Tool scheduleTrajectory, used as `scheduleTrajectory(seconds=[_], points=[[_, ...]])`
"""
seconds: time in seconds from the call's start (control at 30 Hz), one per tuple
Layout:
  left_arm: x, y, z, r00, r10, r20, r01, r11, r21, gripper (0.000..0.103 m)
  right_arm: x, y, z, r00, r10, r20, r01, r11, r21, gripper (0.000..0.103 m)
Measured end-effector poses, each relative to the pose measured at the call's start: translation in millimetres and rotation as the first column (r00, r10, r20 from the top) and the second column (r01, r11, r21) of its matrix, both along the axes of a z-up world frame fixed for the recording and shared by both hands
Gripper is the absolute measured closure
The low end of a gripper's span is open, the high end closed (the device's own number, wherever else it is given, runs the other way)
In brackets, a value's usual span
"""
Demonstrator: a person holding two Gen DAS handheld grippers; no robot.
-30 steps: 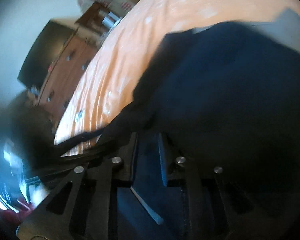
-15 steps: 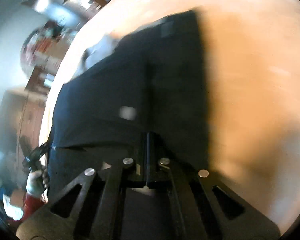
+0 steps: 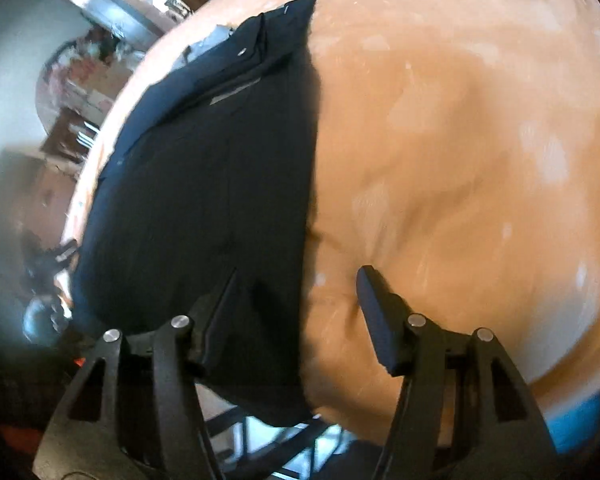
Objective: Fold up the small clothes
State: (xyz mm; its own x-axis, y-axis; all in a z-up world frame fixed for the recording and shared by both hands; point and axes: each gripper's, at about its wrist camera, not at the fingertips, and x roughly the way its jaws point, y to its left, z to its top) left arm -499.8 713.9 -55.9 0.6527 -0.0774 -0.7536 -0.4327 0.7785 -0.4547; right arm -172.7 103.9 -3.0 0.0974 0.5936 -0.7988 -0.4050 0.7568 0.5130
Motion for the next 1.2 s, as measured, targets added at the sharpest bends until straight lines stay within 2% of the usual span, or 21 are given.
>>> scheduleTrajectory(seconds=[0.17, 0.27, 0.33, 0.37, 0.4, 0.47, 0.5, 0.6, 0.73, 1.07, 1.2], points=[[-6, -26, 0, 0.999, -0.031, 0.008, 0.031, 1.0, -0.008, 0.032, -12, 17, -1, 1.0, 0.015, 0.008, -0.015, 1.0, 0.016, 0.042], [-1, -46, 2, 0.998, -0.056, -0.037, 0.058, 0.996, 0.061, 0.031, -13, 7, 2, 1.0, 0.021, 0.02, -0.022, 1.0, 0.013, 0.044], [3, -56, 3, 0.996, -0.063, -0.065, 0.07, 0.99, 0.122, 0.029, -19, 17, 4, 0.998, 0.038, 0.058, -0.036, 0.999, -0.041, 0.044], [6, -60, 2, 0.995, -0.062, -0.073, 0.072, 0.987, 0.146, 0.028, -26, 26, 6, 0.994, 0.055, 0.093, -0.046, 0.994, -0.099, 0.044], [8, -63, 0, 0.995, -0.056, -0.08, 0.069, 0.984, 0.165, 0.025, -30, 33, 7, 0.991, 0.065, 0.116, -0.048, 0.989, -0.143, 0.042], [12, -67, -3, 0.995, -0.05, -0.09, 0.067, 0.979, 0.194, 0.02, -39, 51, 7, 0.984, 0.084, 0.16, -0.048, 0.976, -0.213, 0.029], [15, -71, -4, 0.994, -0.046, -0.101, 0.068, 0.974, 0.218, 0.017, -43, 57, 6, 0.98, 0.095, 0.176, -0.052, 0.971, -0.233, 0.019], [24, -78, -7, 0.989, -0.036, -0.141, 0.074, 0.957, 0.281, 0.014, -54, 77, 0, 0.961, 0.138, 0.24, -0.057, 0.947, -0.315, 0.007], [29, -76, -10, 0.991, -0.021, -0.134, 0.059, 0.958, 0.28, 0.012, -58, 83, -8, 0.952, 0.147, 0.268, -0.05, 0.94, -0.337, 0.0], [31, -76, -15, 0.993, -0.011, -0.114, 0.043, 0.957, 0.285, 0.01, -57, 83, -8, 0.954, 0.139, 0.267, -0.044, 0.942, -0.332, 0.0], [34, -79, -17, 0.993, -0.025, -0.114, 0.057, 0.956, 0.289, 0.002, -56, 83, -9, 0.954, 0.137, 0.266, -0.043, 0.943, -0.331, 0.0]])
